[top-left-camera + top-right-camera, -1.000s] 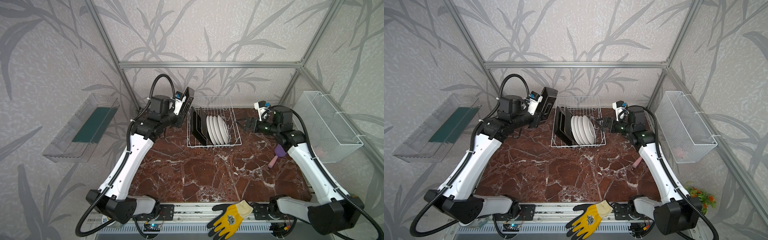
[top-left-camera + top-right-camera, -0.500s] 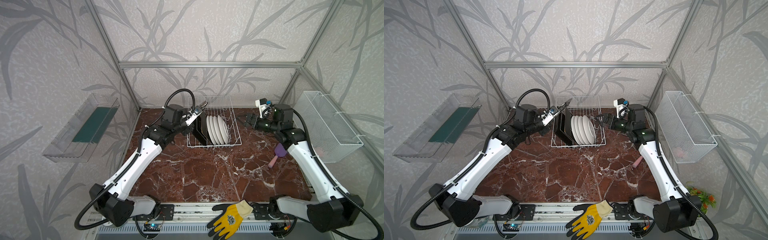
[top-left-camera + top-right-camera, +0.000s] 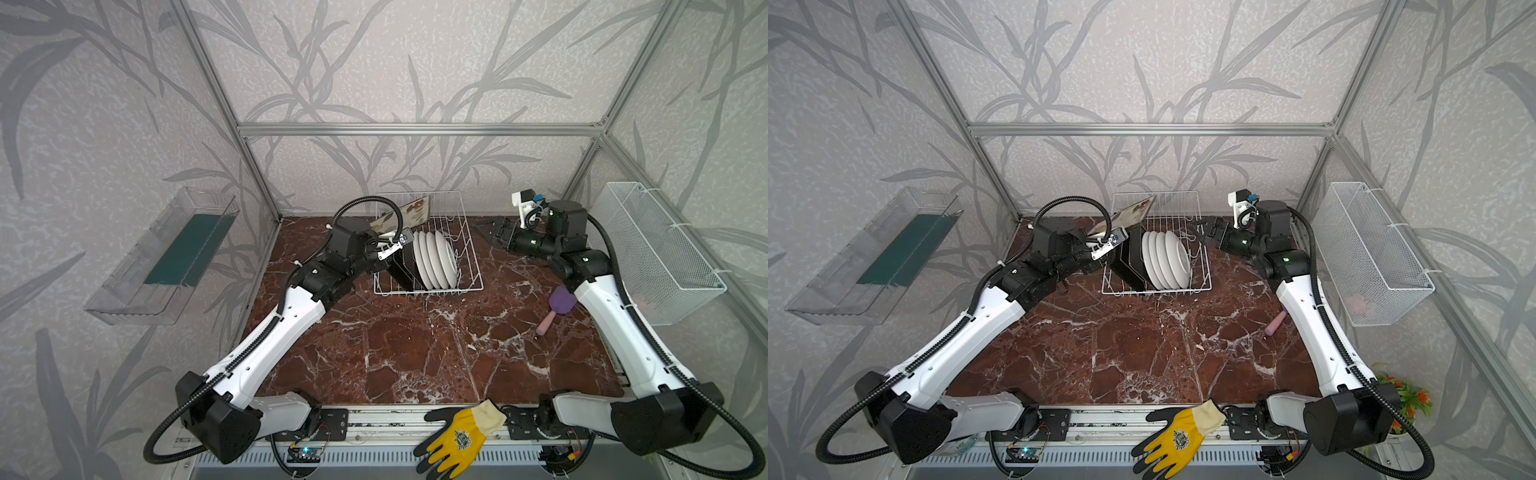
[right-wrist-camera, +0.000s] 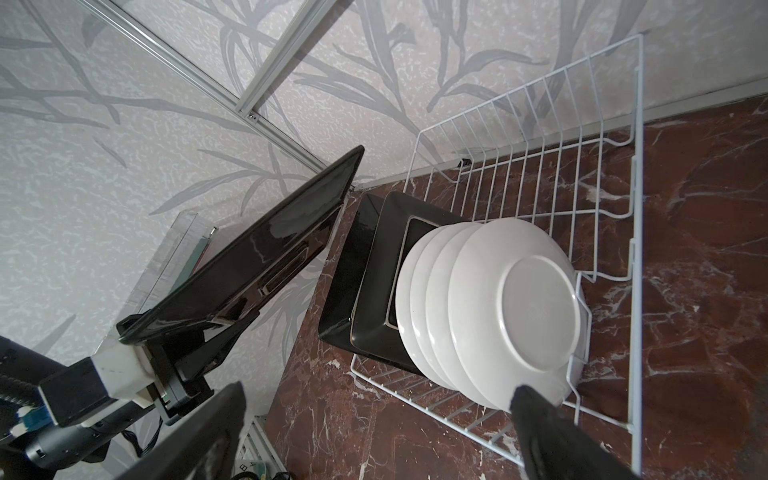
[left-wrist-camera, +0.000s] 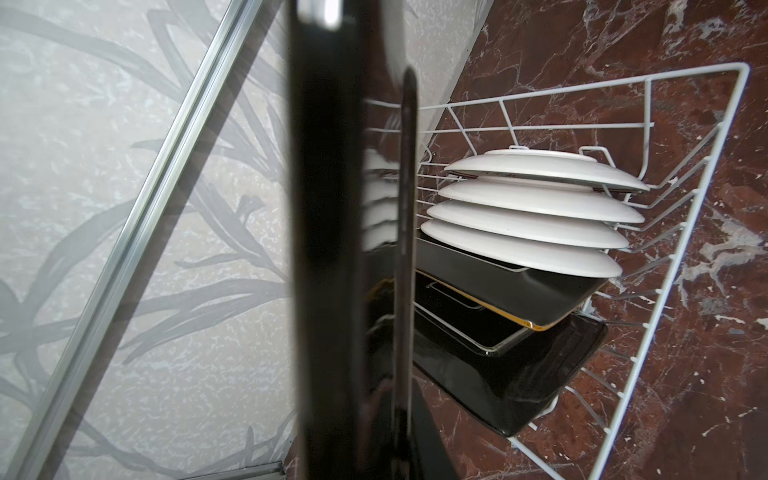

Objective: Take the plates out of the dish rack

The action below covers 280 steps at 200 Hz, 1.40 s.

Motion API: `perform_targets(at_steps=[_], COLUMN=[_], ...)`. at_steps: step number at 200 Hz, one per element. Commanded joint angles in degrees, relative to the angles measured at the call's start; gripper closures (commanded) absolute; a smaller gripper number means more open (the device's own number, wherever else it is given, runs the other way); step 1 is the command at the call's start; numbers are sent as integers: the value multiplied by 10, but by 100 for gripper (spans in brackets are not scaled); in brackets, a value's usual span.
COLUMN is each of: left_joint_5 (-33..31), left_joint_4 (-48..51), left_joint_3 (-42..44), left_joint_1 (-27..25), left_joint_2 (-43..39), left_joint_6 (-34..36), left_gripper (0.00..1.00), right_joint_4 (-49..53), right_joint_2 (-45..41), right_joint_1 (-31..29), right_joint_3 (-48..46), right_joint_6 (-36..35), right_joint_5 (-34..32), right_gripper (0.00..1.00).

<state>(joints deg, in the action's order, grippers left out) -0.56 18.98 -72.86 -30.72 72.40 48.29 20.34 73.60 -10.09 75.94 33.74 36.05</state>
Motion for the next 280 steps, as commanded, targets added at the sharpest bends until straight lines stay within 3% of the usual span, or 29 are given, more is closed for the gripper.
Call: perform_targets(at_steps=[1, 55, 135, 247, 280], left_joint_5=[-10, -23, -42, -58, -59], left_joint_4=[-195, -273, -398, -415, -412], left_joint_3=[-8, 40, 81, 100, 103], left_joint_1=[-6, -32, -61, -70, -70], left_joint_2=[-50, -48, -25, -19, -17], left_joint_6=[69, 180, 273, 270, 270], left_gripper=[100, 100, 100, 100, 100], right_joint_4=[-26, -43, -20, -55, -58], right_joint_2=[6, 36, 111, 158, 163], right_joint_1=[-2, -15, -87, -125, -132], right_joint_3=[18, 39, 118, 107, 106], right_joint_6=[23, 77, 125, 193, 198], right_joint_5=[21, 47, -9, -32, -28], right_gripper=[1, 1, 1, 42, 49])
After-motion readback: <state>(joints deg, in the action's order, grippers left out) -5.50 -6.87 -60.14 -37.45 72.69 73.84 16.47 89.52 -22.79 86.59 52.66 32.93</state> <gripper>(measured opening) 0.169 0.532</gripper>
